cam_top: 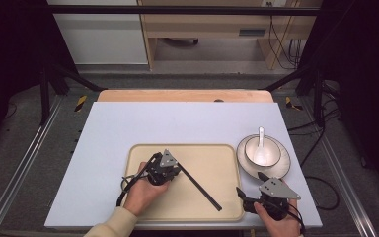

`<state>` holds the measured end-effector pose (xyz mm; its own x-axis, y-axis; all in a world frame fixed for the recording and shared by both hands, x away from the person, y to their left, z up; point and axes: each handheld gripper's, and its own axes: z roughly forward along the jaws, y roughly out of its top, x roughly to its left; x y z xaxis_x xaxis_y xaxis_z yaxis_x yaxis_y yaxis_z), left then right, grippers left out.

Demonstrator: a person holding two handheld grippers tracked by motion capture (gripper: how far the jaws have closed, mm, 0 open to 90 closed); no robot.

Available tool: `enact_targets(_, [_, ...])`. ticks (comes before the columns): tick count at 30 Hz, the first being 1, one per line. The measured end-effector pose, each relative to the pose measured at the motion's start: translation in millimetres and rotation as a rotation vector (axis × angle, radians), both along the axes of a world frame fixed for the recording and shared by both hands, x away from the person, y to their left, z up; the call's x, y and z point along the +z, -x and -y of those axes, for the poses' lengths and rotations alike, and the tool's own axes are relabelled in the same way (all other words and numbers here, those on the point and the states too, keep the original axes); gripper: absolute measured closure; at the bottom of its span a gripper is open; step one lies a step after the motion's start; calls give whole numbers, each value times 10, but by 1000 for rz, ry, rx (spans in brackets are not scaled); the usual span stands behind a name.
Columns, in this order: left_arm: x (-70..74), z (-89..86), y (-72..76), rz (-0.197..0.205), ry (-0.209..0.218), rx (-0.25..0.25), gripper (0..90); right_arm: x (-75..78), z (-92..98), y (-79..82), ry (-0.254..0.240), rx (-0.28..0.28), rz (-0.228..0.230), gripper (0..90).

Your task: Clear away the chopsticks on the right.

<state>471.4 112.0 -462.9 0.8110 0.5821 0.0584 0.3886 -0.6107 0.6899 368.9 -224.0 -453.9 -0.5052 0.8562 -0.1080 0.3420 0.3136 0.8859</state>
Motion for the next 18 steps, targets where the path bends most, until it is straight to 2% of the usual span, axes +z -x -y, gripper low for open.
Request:
enact_targets(4, [-49,70,-35,-10,-12,-13,900,-1,-4,-2,3,8,0,151])
enact_targets(8, [-78,120,-54,-10,-3,-11,900,-2,5,-3,-3,1,-2,152])
enact_targets(12, [-66,206,-87,0,-28,-34,900,-1,-1,-8,4,11,-7,166])
enact_targets(14, [-59,250,-113,24,-64,-61,900,3,-3,-6,7,23,6,181])
enact_targets(16, [-58,281,-162,21,-61,-71,900,4,-12,11,31,26,34,164])
enact_targets(18, [-63,291,-206,17,-50,-75,900,-3,-29,7,37,18,33,145])
